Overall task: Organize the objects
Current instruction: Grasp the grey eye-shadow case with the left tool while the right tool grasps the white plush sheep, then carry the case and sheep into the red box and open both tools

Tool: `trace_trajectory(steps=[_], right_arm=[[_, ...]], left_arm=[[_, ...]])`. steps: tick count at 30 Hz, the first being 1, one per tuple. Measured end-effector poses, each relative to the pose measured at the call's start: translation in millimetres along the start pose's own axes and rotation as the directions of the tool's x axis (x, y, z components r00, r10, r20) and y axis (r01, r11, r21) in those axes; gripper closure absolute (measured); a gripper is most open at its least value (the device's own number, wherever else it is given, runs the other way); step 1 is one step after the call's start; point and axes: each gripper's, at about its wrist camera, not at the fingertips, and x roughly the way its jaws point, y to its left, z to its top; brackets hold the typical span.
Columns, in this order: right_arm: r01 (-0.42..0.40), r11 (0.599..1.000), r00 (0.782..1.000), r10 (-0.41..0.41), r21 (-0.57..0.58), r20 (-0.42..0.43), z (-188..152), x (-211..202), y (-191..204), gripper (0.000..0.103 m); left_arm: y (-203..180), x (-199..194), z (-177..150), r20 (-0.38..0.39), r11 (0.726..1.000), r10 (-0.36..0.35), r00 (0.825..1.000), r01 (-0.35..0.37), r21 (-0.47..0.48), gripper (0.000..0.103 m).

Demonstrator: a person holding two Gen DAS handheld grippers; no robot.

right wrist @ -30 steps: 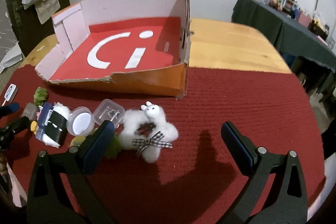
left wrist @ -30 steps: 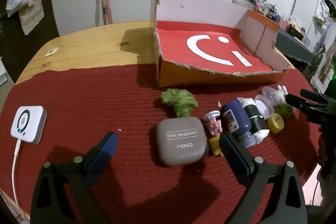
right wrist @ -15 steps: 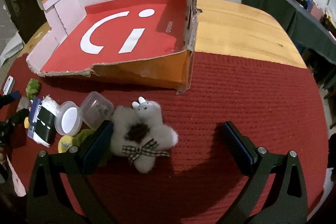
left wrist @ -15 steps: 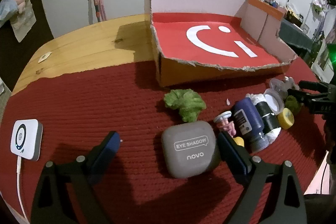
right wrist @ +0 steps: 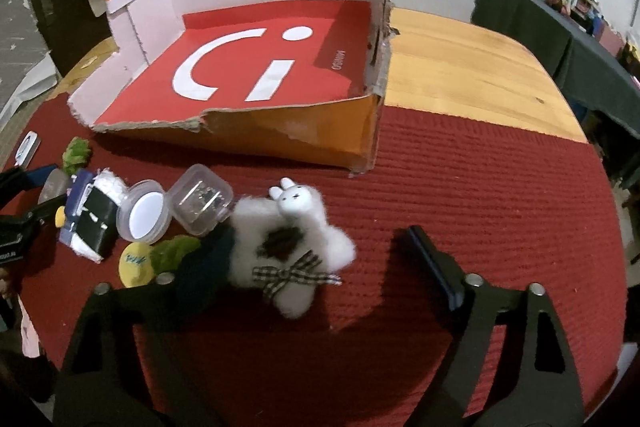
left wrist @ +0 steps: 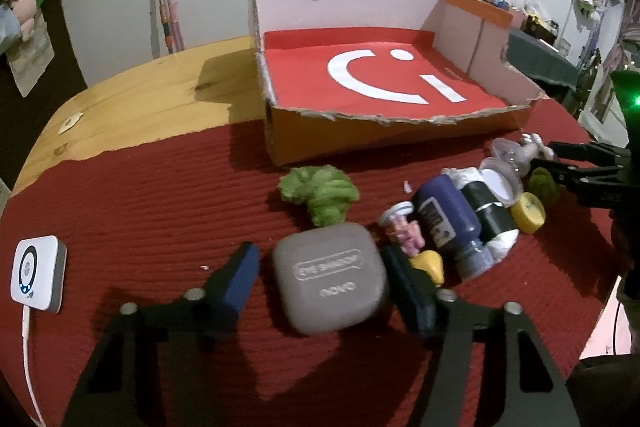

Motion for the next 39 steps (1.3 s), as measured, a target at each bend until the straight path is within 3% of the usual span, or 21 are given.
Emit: trace_trajectory(steps=[3,26,33,39], right_arm=[[-0.009,1.000,1.000,0.009,-0.016,0.014,-2,-3,3,0.051],[-0.069,0.997,0.991,0.072,-0.030,0.112,-1,-46,9,0.053],[-0.075,0.995,0.980,0.085,-0.061,0.178,27,-72,8,0.052],[-0.105,0.990,0.980,0.119,-0.093,0.159,64,-69,9,0.052]], left_arm=[[-1,-1,-1,0.005,1.000,-0.003,1.000,0.003,-0.003,0.045],[-12,-42,9,0.115,1.000,0.004,0.993,-0.007,0.018,0.046],[-13,-61,38,0.177,0.999,-0.011,0.984,0.003,0.044,0.046],[-12,-54,78,0.154,0.996,-0.059,0.986,0.048,0.075,0.046]])
